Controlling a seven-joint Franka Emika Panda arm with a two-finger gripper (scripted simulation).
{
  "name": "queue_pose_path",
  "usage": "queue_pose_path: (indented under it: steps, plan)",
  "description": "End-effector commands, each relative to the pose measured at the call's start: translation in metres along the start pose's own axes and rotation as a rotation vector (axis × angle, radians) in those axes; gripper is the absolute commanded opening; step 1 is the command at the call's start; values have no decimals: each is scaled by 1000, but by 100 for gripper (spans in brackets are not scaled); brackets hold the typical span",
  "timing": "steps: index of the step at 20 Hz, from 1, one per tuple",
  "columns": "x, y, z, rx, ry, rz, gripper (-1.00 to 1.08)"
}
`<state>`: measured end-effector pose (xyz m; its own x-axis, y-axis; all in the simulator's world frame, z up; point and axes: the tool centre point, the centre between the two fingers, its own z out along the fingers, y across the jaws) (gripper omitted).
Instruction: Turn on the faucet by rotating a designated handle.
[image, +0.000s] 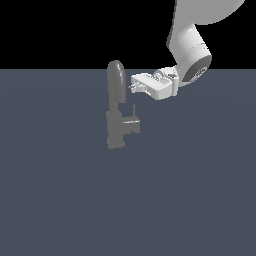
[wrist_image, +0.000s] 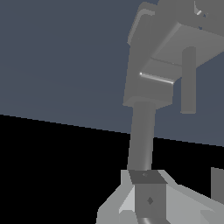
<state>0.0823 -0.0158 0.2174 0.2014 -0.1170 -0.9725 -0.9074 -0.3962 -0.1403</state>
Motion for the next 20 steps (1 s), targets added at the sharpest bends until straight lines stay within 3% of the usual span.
queue_pose_path:
  steps: [1,11,20]
  plan:
    - [18,-2,1,38,-45,38,-100]
    - [68,-2,9,140,-162,143,-100]
    - [75,-2,12,154,-177,157,-100]
